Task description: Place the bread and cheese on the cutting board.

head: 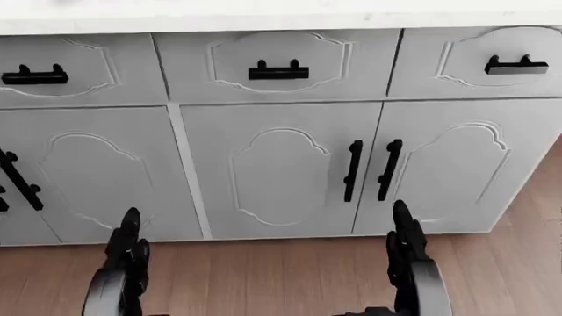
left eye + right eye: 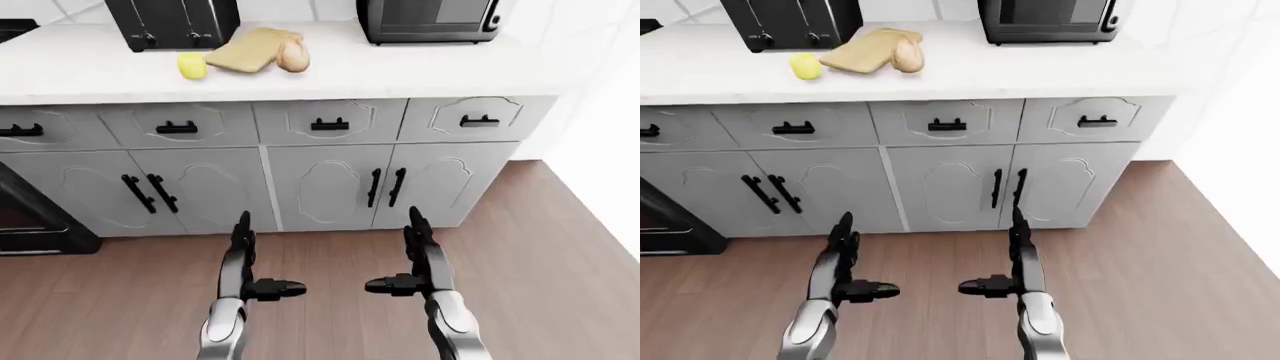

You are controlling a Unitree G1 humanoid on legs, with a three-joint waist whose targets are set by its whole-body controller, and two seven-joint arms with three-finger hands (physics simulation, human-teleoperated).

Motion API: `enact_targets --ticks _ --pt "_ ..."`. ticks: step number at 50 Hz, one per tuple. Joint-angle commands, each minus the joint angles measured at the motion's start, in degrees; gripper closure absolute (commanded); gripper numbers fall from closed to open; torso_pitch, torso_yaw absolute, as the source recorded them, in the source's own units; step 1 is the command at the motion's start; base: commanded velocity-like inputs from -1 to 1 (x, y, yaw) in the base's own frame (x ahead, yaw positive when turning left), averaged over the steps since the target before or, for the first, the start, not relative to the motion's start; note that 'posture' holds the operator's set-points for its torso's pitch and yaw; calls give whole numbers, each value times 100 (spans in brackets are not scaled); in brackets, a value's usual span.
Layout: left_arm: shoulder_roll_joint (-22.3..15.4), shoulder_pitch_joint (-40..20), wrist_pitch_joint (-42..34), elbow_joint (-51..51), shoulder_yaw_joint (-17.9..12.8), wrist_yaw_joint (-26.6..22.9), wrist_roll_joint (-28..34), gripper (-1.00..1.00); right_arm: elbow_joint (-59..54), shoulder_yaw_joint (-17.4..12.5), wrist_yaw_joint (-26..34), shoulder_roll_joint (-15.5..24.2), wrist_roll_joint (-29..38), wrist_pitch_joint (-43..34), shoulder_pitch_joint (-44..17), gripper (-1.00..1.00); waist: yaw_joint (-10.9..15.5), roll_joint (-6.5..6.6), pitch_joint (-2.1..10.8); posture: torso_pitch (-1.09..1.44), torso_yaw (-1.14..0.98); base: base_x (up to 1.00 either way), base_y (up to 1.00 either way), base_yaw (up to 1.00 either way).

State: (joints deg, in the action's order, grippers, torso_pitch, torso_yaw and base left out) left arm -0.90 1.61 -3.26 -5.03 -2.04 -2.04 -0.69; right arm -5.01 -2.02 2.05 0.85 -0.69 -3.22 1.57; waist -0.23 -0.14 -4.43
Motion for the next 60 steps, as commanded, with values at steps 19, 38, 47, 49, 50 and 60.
enact_targets --ticks 19,38,47,49,50,60 --pt "-291 -766 -2080 2622 -382 -63 -38 -100 3105 -227 409 391 287 -3499 -772 -100 76 -32 502 0 0 0 0 0" --pt "-808 -2022 -4636 4517 -788 -231 -227 -100 4994 -378 1270 951 491 -5557 -1972 -100 62 -17 446 0 0 0 0 0" --pt "-942 -2174 -4861 4704 -937 -200 -352 -100 5226 -428 1561 951 722 -5698 -2212 -100 34 38 338 0 0 5 1 0" --pt "-949 -2188 -4911 4745 -941 -187 -372 -100 5225 -430 1583 938 721 -5691 -2212 -100 28 37 316 0 0 11 2 0" --pt "-940 -2178 -4902 4745 -932 -181 -378 -100 5210 -432 1584 936 728 -5678 -2215 -100 25 31 322 0 0 11 2 0" --pt "-875 -2042 -4776 4730 -783 -185 -322 -100 5203 -415 1616 882 737 -5624 -2141 -100 25 204 299 0 0 11 2 0"
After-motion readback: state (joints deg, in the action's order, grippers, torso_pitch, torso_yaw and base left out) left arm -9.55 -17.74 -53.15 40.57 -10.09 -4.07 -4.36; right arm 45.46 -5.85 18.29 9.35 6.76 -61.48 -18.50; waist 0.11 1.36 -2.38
